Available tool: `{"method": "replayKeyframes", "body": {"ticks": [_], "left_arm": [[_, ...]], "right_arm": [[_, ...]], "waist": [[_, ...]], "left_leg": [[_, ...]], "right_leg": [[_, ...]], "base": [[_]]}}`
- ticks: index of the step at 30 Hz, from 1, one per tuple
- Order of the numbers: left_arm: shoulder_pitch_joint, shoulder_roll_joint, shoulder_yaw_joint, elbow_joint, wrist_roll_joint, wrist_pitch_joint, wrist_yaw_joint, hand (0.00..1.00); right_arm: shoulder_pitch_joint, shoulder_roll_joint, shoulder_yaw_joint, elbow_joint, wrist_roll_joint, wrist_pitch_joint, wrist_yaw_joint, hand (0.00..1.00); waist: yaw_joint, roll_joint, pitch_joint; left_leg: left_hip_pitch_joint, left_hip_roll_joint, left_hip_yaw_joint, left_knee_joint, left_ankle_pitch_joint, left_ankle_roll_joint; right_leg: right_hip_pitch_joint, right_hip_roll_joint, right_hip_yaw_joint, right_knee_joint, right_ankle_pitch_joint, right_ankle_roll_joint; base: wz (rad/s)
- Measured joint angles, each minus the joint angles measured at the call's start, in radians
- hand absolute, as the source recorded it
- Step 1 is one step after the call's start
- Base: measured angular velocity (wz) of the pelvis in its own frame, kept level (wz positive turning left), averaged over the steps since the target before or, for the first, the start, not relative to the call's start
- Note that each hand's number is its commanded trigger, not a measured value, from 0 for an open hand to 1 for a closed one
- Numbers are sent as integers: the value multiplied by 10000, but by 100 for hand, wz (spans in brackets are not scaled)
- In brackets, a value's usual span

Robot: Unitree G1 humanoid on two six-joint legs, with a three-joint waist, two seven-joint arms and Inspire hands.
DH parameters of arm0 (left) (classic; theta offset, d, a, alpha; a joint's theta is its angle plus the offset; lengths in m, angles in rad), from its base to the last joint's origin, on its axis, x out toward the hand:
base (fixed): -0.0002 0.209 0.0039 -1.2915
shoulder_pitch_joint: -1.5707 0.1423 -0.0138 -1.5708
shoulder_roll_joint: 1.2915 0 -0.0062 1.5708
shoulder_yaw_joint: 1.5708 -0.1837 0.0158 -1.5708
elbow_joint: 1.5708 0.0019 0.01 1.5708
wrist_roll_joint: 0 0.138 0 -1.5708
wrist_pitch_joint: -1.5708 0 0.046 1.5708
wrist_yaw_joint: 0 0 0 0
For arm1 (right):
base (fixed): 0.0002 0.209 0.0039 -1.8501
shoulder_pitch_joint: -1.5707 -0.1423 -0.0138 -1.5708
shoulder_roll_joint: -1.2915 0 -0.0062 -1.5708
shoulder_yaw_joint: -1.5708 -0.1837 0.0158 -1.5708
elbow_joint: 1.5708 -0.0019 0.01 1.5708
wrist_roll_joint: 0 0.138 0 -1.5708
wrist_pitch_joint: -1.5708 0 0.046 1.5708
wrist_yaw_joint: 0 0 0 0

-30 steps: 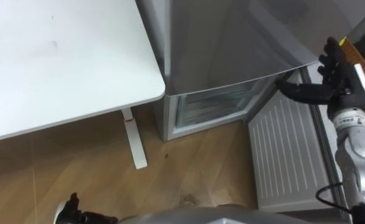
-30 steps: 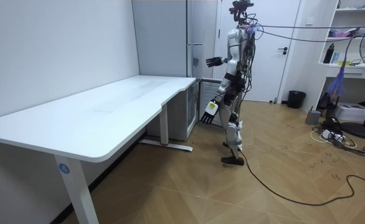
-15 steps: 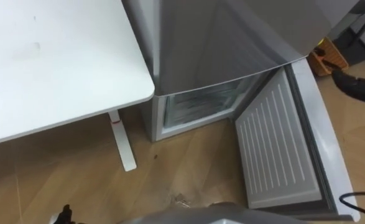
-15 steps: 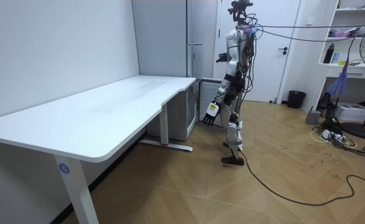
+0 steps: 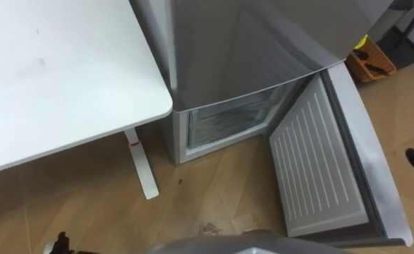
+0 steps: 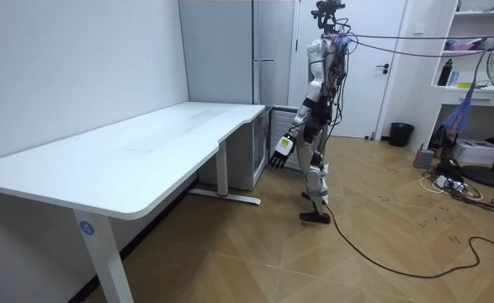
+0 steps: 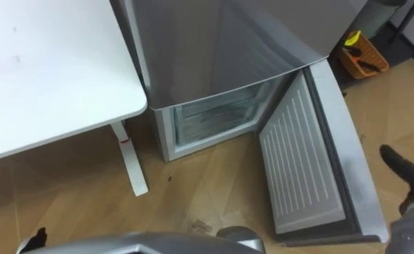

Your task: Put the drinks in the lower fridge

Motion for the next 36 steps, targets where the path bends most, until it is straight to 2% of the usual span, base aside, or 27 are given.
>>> {"method": "replayKeyframes", "body": {"ticks": [4, 5, 6, 9, 17, 20, 22, 26, 29, 31, 32, 34, 35, 36], "left_arm": [[-3, -29, 11, 122, -10, 182, -1, 0], [-28, -48, 10, 130, -11, 183, 0, 0], [-33, -89, 23, 129, -7, 183, 6, 0], [-87, -105, 30, 129, 0, 182, 9, 0], [-49, -35, 10, 127, 19, 187, 12, 0], [-98, -20, -25, 162, -12, 216, 37, 0], [-320, -32, -51, 394, -13, 280, 11, 0], [-396, -31, -58, 457, -14, 392, -86, 0], [-432, -39, -546, 433, -7, 401, -168, 0], [-534, 2, -1173, 438, -53, 430, -222, 0], [-584, 10, -1345, 438, -85, 434, -219, 0], [-829, 15, -2008, 450, -13, 482, -218, 0], [-899, 31, -2090, 467, -18, 495, -219, 0], [-1041, 65, -2283, 482, -15, 527, -220, 0]], "right_arm": [[-23, 0, 7, 1674, 613, 185, 232, 0], [-25, 5, 8, 1842, 699, 210, 284, 0], [-26, -24, -3, 1951, 776, 179, 359, 0], [-58, -23, 22, 2324, 1138, 184, 586, 0], [-239, -18, 64, 2711, 1873, 199, 883, 0], [-261, -16, 440, 2757, 2088, 211, 927, 0], [-401, -15, 583, 2753, 2283, 258, 1187, 0], [-617, -17, 1078, 2715, 2244, 247, 1656, 0], [-415, 39, 2196, 2087, 2210, 227, 2166, 0], [49, 200, 3620, 900, 2062, 136, 2459, 0], [171, 203, 3938, 597, 2033, 133, 2572, 0], [566, 327, 5565, -1078, 1404, 169, 2808, 0], [566, 358, 5857, -1362, 1265, 202, 2826, 0], [582, 468, 6351, -1980, 1172, 258, 2878, 0]], "waist": [[26, -2, 2], [25, -5, 5], [32, 45, 41], [64, 11, 48], [103, 43, 44], [247, 32, 41], [344, 9, 47], [469, 28, 50], [628, 47, 58], [851, 81, 79], [903, 82, 78], [1220, 129, 92], [1235, 129, 93], [1425, 151, 97]], "left_leg": [[57, 4, -57, 8, 0, 0], [107, 2, -57, 11, 0, -1], [157, -3, -56, -2, 0, 0], [131, -9, -85, -90, -1, -1], [172, 6, -138, -108, 6, -17], [163, 6, -117, -113, 9, -22], [157, -1, -117, -114, 9, -22], [158, 10, -122, -112, 10, -24], [133, 21, -110, -101, 17, -35], [88, 50, -77, -57, 17, -36], [54, 61, -76, -39, 18, -39], [-68, 125, -46, 35, 3, -71], [-134, 156, -58, 51, -7, -88], [-194, 186, -42, 59, -18, -109]], "right_leg": [[75, 3, -48, -1, -6, -2], [105, 6, -49, -1, -7, -1], [143, 6, -36, 0, -13, 8], [125, 5, -42, -2, -46, 9], [124, 46, -111, -170, -62, -4], [126, 50, -91, -165, -60, -3], [148, 43, -92, -164, -59, -1], [154, 54, -94, -178, -59, -1], [142, 62, -104, -176, -52, -11], [106, 93, -62, -186, -8, -48], [83, 103, -62, -185, 5, -59], [-63, 172, 17, -172, 120, -131], [-90, 196, 9, -173, 149, -151], [-164, 233, 20, -170, 190, -206]], "base": [[2], [0], [0], [1], [0], [-8], [0], [0], [-2], [-7], [-9], [-14], [-13], [-10]]}}
